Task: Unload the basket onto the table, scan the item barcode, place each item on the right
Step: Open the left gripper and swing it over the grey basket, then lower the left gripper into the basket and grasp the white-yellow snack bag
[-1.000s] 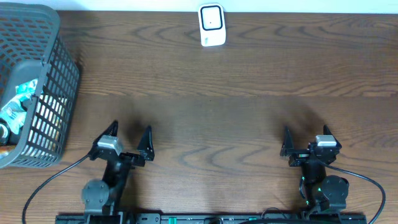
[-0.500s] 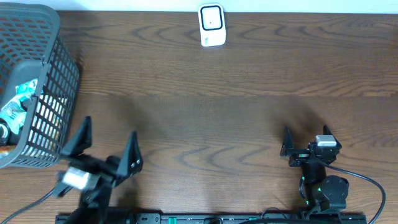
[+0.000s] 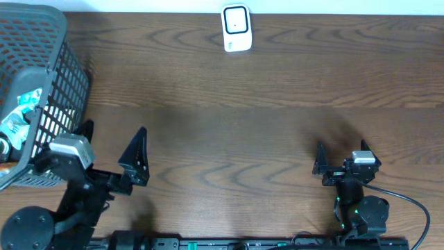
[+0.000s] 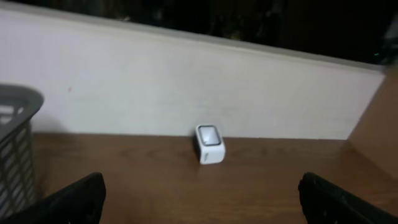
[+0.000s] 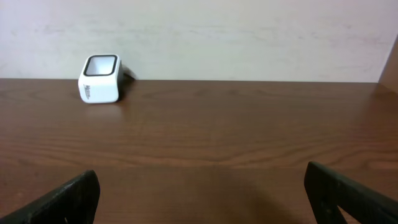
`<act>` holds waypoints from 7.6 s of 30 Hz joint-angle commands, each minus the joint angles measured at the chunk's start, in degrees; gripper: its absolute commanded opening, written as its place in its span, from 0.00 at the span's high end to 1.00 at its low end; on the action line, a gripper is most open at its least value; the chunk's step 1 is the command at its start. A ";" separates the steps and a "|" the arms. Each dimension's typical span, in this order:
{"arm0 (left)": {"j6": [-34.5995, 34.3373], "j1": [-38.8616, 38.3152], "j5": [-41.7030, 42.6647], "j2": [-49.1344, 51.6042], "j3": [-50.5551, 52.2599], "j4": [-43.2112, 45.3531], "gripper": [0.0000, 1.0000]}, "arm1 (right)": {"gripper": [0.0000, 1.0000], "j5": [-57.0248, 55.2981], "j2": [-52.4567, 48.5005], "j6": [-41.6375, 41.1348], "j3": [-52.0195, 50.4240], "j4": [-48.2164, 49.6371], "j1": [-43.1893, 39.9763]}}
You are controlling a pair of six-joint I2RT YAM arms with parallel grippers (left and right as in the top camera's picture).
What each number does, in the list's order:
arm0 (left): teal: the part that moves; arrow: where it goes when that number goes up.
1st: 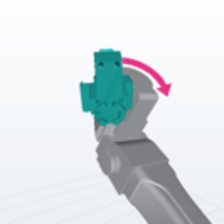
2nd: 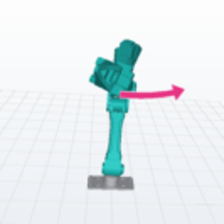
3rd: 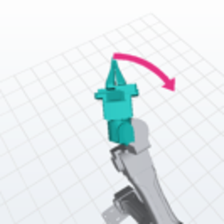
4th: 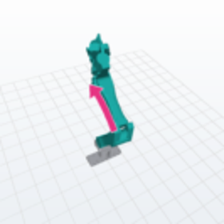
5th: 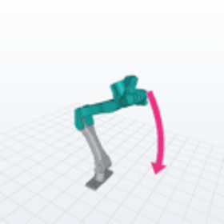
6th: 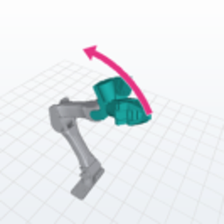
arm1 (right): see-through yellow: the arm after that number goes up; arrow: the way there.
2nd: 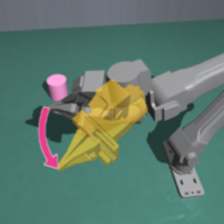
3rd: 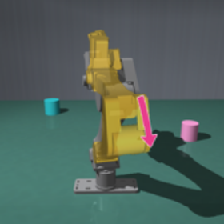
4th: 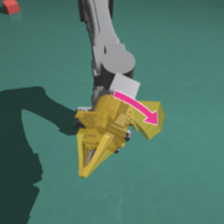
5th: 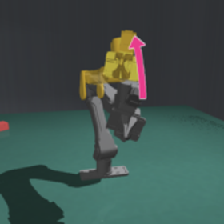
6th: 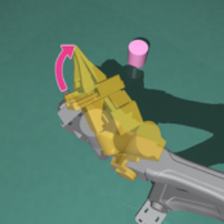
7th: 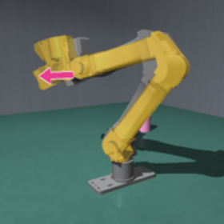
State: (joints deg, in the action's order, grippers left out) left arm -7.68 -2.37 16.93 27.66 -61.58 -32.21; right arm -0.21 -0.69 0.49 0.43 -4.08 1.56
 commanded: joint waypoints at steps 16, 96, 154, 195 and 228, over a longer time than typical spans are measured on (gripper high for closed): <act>11.47 -0.17 6.25 38.75 -51.78 -39.56 0.02 | 0.01 -0.26 0.31 0.44 -0.11 -0.22 0.24; -7.82 40.06 7.34 65.02 -69.07 -39.39 0.03 | 0.01 -0.26 0.31 0.42 -0.11 -0.22 0.24; 0.35 40.19 -19.74 101.26 -66.51 -54.84 0.02 | 0.01 -0.26 0.31 0.44 -0.11 -0.22 0.24; 9.40 40.17 -18.93 101.26 -48.11 -45.86 0.02 | 0.01 -0.26 0.31 0.44 -0.11 -0.20 0.24; -2.10 40.17 -17.40 89.94 -48.54 -37.99 0.93 | 0.01 -0.26 0.31 0.44 -0.11 -0.22 0.24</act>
State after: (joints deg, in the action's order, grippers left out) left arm -5.45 38.06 -2.37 124.33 -107.72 -70.91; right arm -0.21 -0.69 0.49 0.40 -4.05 1.56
